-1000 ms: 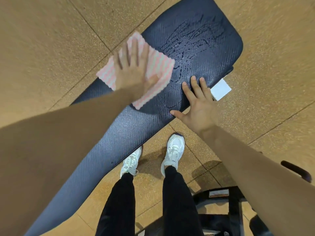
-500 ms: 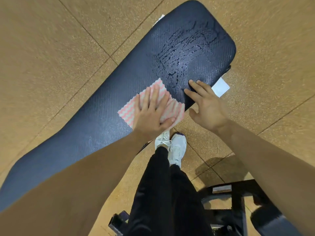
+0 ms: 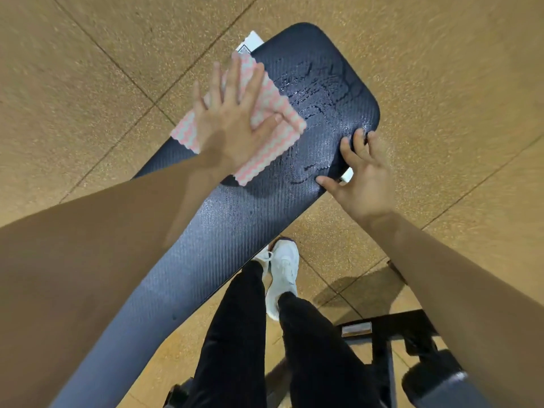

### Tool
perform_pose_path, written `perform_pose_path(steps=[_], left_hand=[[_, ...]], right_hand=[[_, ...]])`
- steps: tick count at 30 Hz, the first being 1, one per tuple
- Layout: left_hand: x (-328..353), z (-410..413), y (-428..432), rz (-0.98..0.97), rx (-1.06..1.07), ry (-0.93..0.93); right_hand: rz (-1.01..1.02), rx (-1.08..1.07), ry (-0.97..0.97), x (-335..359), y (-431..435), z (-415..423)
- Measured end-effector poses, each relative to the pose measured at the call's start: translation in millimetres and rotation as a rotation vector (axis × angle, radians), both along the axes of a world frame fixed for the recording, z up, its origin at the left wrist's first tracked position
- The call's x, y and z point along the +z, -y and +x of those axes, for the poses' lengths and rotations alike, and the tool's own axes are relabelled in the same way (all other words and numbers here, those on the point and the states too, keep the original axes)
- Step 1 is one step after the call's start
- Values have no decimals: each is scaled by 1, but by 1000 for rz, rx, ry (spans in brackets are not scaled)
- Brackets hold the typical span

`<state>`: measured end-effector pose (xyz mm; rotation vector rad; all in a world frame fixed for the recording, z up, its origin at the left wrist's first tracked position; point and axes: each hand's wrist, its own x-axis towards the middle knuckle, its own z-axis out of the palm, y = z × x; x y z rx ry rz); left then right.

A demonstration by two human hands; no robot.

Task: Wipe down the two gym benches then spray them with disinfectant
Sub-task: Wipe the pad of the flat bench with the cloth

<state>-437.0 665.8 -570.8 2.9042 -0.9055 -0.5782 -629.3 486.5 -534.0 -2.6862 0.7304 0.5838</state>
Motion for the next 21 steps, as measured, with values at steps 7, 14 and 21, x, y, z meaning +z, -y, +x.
perform_pose_path(steps=[7,14,21], left_hand=[[-1,-43,3,21,-209,5],[0,-141,14,-100,-375,-61],[-3,-105,24,-66,-489,-40]], right_hand=[[76,22,-20,4,11,2],[148,146,26,7,37,-6],[247,172,80,7,62,-13]])
